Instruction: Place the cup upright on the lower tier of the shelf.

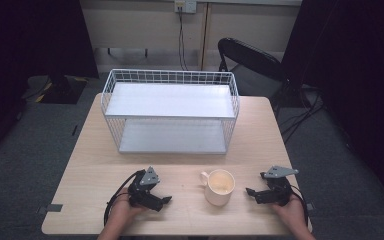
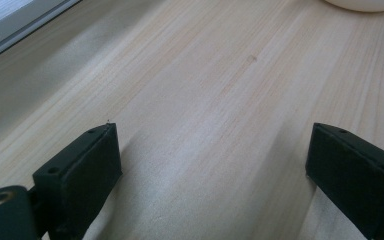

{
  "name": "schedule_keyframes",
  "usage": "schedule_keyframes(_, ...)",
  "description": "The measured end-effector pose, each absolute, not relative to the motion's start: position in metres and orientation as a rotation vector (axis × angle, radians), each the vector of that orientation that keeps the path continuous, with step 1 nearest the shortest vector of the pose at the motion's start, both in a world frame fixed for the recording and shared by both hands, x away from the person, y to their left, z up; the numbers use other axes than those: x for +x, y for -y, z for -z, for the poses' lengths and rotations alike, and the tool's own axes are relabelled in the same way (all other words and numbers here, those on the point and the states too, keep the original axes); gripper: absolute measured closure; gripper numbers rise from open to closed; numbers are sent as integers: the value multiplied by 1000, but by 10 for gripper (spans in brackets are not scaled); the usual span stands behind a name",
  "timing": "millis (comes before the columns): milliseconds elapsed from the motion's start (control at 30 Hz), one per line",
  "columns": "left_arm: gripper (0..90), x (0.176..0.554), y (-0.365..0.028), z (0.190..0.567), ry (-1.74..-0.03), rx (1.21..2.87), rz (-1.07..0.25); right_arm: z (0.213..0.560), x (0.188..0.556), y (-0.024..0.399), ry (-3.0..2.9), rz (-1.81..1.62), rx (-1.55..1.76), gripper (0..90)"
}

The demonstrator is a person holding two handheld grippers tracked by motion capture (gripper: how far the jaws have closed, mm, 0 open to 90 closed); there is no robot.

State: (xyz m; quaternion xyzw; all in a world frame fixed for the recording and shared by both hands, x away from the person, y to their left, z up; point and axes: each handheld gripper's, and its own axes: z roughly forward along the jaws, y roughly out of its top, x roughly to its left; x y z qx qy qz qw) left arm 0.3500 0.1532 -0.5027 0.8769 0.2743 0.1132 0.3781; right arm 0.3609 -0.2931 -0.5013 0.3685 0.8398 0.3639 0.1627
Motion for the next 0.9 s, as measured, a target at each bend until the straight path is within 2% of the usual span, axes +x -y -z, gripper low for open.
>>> schedule_keyframes(167, 66, 350, -153, 503, -703, 2242, -291, 501, 359, 292, -2377, -1023, 1086, 123)
schedule_keyframes(400, 66, 350, -153, 503, -703, 2242, -291, 490, 357, 287, -2425, -970, 1080, 170)
schedule_keyframes(900, 65, 350, -153, 503, -704, 2241, -291, 437, 363, 282, -2473, -1000, 1012, 173)
